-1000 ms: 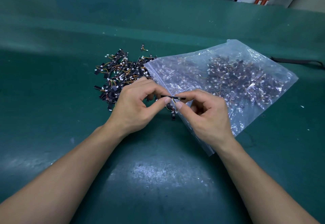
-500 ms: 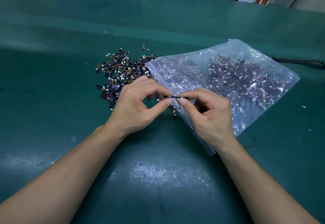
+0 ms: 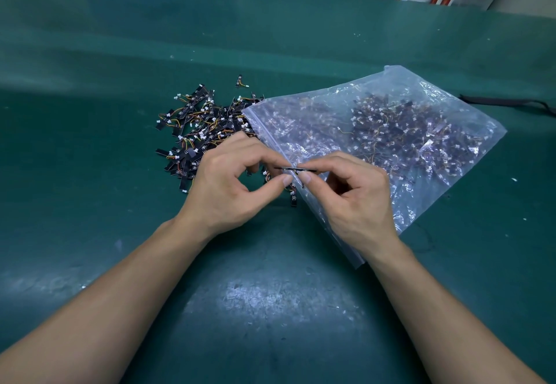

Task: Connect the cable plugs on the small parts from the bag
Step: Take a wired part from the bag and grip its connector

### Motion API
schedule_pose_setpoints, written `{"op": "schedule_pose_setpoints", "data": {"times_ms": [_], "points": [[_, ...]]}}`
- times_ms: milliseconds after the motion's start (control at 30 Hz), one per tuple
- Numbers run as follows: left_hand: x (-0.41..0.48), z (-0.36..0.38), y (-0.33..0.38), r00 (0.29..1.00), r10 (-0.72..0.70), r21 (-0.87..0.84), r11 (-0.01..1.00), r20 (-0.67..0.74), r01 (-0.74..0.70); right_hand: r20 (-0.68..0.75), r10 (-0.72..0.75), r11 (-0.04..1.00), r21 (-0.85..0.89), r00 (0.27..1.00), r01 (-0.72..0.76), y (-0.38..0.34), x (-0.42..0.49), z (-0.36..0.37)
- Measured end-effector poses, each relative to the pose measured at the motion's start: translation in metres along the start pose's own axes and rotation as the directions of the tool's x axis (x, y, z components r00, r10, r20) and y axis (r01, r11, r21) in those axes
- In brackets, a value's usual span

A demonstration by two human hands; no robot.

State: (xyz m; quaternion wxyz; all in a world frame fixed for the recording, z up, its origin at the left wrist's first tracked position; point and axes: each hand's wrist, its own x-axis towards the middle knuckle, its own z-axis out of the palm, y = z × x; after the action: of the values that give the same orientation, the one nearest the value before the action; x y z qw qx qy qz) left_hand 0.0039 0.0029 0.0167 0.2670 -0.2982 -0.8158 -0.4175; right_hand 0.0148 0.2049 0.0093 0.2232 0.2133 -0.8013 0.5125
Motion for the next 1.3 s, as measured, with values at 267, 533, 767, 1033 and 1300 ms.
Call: {"op": "schedule_pose_setpoints", "data": {"times_ms": [267, 533, 767, 1033, 1300], "points": [[0.0003, 0.0006, 0.0, 1.0, -0.001, 0.023, 1.0, 0.017, 0.0, 0.007, 0.024, 1.0, -0.005, 1.0, -0.024, -0.0044, -0.0014, -0.001], [-0.0002, -0.001, 0.0012, 0.999, -0.034, -0.002, 0.999, 0.038, 0.034, 0.033, 0.01, 0.999, -0.032, 0.999, -0.009, -0.004, 0.0006, -0.0011], [-0.0004, -0.0019, 0.0007, 0.998, -0.044, -0.018, 0.999, 0.041, 0.044, 0.047, 0.059, 0.998, 0.001, 0.997, -0.059, -0.0068, -0.0024, 0.0003], [-0.0011, -0.0026, 0.0015, 0.995, -0.067, -0.051, 0.996, 0.078, 0.072, 0.051, 0.12, 0.992, 0.033, 0.991, -0.122, -0.0061, -0.001, 0.0022], [-0.0006, -0.0011, 0.0007, 0.989, -0.109, -0.055, 0.992, 0.098, 0.115, 0.048, 0.151, 0.987, 0.055, 0.987, -0.153, -0.0077, -0.0013, 0.0025]]}}
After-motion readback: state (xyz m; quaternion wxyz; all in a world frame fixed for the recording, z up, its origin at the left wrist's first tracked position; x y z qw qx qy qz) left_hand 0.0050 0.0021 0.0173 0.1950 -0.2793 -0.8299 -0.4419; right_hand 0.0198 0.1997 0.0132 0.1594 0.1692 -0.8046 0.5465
